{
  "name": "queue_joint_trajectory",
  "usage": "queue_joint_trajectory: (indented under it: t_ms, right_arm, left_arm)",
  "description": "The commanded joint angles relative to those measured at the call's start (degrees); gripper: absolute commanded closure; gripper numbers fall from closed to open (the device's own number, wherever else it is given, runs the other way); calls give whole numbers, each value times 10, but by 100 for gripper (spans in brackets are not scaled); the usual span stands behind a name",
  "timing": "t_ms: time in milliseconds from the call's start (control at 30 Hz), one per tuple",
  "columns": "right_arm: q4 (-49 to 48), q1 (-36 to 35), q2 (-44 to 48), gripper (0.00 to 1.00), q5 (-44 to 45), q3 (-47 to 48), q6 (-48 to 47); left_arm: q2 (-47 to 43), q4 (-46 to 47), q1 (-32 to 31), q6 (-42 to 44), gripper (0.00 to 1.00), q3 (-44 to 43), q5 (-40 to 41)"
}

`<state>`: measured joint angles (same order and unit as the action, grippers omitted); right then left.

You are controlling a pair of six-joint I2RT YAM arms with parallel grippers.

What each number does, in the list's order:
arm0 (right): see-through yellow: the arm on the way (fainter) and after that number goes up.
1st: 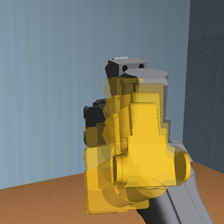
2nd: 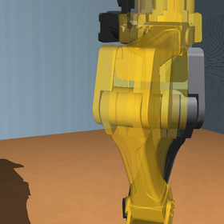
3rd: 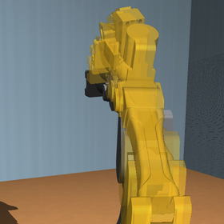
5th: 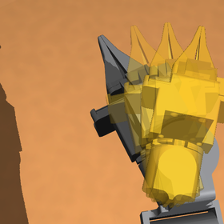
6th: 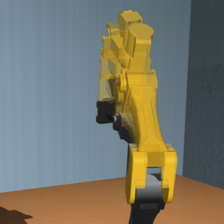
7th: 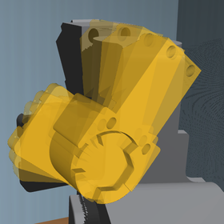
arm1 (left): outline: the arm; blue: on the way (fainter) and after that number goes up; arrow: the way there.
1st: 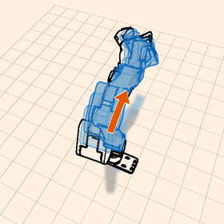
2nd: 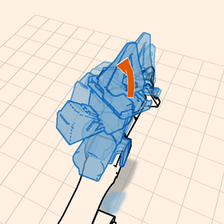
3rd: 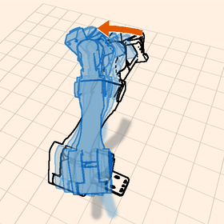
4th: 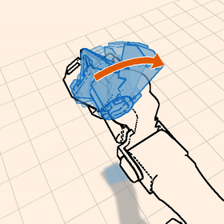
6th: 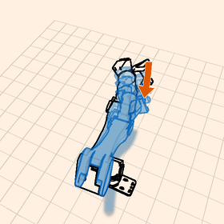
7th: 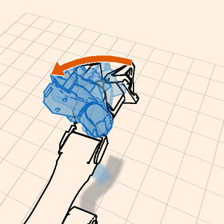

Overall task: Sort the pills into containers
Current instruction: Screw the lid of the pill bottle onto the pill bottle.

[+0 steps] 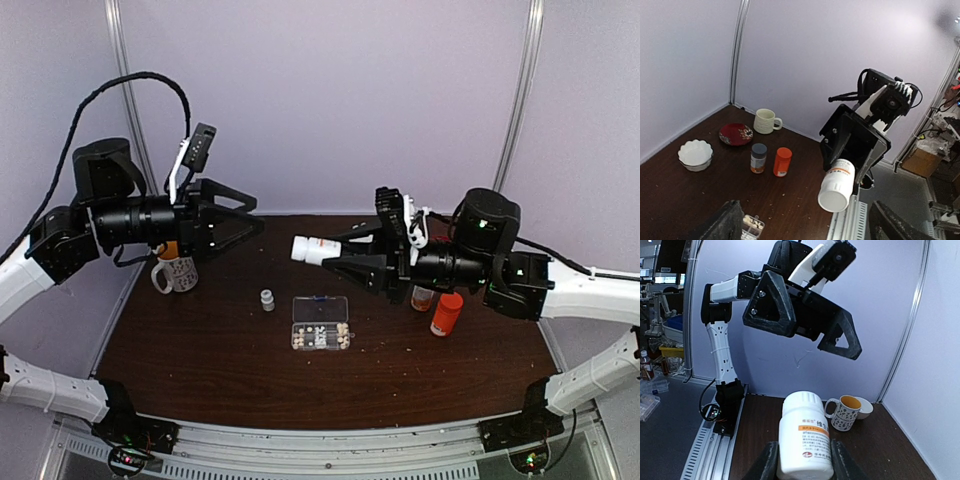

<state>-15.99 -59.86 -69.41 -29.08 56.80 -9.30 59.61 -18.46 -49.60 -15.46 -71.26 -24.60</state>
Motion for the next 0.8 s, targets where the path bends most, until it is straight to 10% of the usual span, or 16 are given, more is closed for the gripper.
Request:
queue_joint_trajectory:
  t_ms: [0, 767]
  right_arm:
    - [-4, -28, 14, 100, 69, 30, -122]
    - [14, -81, -47, 100, 124, 89, -211]
  left_arm:
    - [0, 1, 1, -215, 11, 3, -56]
    - [-1, 67, 1, -330, 27, 48, -142]
